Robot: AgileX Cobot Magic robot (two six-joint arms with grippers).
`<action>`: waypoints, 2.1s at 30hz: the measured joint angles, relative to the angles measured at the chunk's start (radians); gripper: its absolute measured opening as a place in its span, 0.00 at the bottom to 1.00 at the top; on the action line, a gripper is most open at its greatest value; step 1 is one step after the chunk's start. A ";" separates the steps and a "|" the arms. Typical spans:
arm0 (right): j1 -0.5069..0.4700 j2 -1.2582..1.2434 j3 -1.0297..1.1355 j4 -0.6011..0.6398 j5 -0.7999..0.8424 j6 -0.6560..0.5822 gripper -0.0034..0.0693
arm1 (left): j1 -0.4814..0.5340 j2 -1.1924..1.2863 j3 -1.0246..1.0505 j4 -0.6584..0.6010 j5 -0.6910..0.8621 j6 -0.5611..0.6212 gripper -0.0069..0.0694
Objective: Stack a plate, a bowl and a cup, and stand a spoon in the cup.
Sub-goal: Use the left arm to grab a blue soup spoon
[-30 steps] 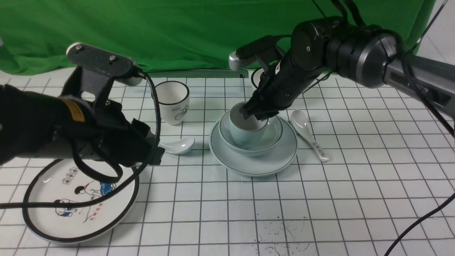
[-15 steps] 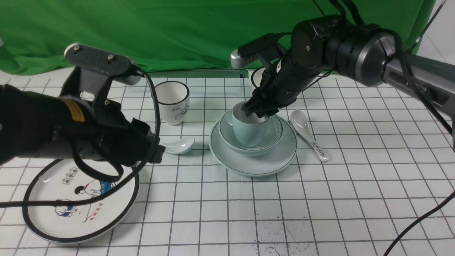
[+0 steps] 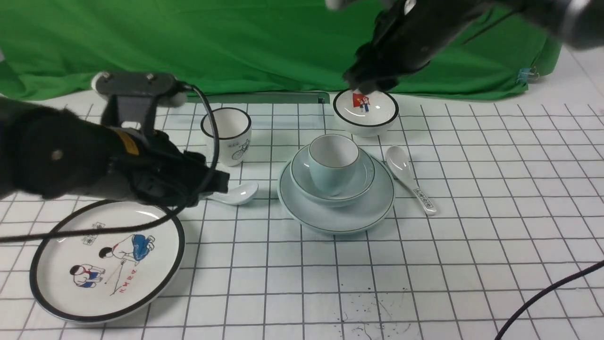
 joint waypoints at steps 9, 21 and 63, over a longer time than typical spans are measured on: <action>0.000 -0.253 0.338 -0.011 -0.009 0.016 0.34 | 0.049 0.301 -0.288 -0.012 0.187 0.041 0.41; 0.000 -0.518 0.868 -0.013 -0.162 0.015 0.08 | 0.055 0.547 -0.521 0.154 0.239 0.107 0.23; 0.000 -0.537 0.933 -0.018 -0.348 0.014 0.07 | 0.055 0.643 -0.542 -0.200 0.180 0.212 0.04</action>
